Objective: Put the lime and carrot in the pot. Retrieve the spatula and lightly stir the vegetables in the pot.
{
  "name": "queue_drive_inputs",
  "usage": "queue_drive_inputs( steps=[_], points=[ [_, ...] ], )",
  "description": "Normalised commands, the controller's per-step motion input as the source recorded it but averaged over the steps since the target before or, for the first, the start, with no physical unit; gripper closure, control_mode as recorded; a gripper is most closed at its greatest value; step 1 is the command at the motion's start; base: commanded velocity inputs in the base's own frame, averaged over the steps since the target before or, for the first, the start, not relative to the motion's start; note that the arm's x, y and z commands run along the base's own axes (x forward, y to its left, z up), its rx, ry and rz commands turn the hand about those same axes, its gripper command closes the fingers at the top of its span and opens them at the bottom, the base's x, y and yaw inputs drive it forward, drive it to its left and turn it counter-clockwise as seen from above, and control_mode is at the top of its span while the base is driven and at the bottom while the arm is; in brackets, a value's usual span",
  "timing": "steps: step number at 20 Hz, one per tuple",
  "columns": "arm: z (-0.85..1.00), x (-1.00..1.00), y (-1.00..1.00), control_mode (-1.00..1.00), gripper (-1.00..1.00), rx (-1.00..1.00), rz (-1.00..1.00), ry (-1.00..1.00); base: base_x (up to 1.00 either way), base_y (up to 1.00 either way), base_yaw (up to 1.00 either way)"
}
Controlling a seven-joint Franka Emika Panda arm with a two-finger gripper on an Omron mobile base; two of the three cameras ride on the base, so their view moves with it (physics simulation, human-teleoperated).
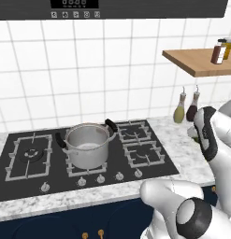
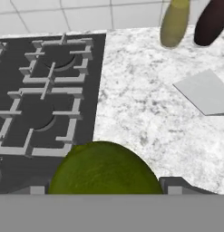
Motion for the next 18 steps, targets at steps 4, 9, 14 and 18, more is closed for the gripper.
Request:
queue_drive_inputs(
  steps=[4,9,14,18],
  points=[
    [0.90,-0.13,0.82,-1.00,1.00,-0.02,0.06,0.16,0.00,0.00,0.00],
    [0.61,-0.01,0.62,-1.00,1.00,-0.05,0.03,0.11,0.00,0.00,0.00],
    [0.37,0.00,0.65,-1.00,1.00,-0.13,0.00,0.20,0.00,0.00,0.00],
    [0.19,0.00,0.74,-1.00,1.00,-0.08,0.00,0.20,0.00,0.00,0.00]
  ],
)
